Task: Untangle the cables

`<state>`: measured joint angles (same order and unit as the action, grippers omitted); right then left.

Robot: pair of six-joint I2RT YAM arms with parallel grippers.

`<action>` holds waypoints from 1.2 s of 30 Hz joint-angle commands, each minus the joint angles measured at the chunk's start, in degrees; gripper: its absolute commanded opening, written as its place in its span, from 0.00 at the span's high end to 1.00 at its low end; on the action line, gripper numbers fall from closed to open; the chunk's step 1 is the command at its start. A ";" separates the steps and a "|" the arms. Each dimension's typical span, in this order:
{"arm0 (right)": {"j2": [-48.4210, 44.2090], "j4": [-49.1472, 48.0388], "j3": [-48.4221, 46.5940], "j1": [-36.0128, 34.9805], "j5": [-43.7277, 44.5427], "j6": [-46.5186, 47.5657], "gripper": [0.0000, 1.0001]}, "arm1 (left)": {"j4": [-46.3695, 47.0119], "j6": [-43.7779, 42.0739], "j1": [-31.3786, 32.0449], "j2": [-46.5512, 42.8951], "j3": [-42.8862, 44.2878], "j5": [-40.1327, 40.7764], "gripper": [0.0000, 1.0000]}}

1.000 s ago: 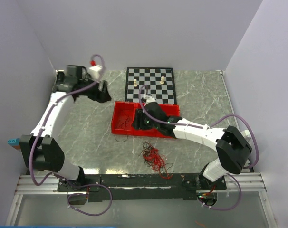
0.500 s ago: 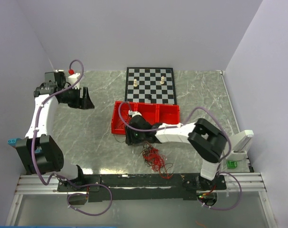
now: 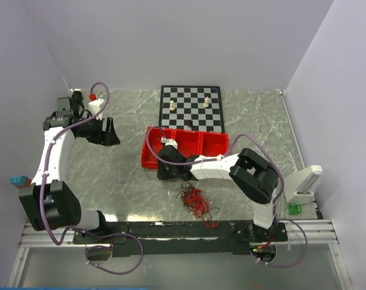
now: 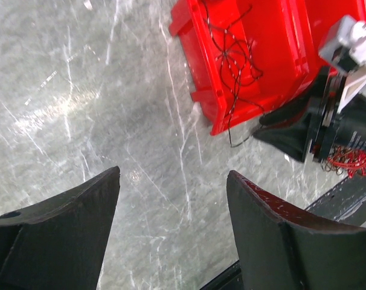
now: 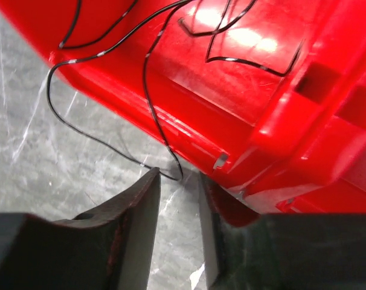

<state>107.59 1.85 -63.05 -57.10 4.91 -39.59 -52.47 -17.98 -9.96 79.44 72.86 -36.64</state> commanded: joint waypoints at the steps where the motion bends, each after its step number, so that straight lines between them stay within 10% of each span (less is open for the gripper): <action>1: 0.52 -3.06 -0.50 -0.90 5.02 -2.33 0.65 | -0.44 -2.24 -0.33 -1.22 -1.49 -0.10 0.25; 7: -0.45 -3.96 -1.46 -3.98 6.52 1.26 0.93 | 0.87 -2.94 -0.50 -1.22 -4.13 0.70 0.25; 17: -1.42 4.74 -6.11 -8.20 11.44 7.95 0.53 | -0.09 -3.47 -2.52 0.01 -2.46 -0.80 0.26; 36: 15.10 12.38 -27.47 -9.34 10.91 11.12 0.55 | -1.41 -3.73 -8.76 2.56 0.70 -2.47 0.26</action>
<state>121.25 9.10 -85.27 -66.72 14.26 -28.23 -53.12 -20.32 -18.28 82.61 71.33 -36.51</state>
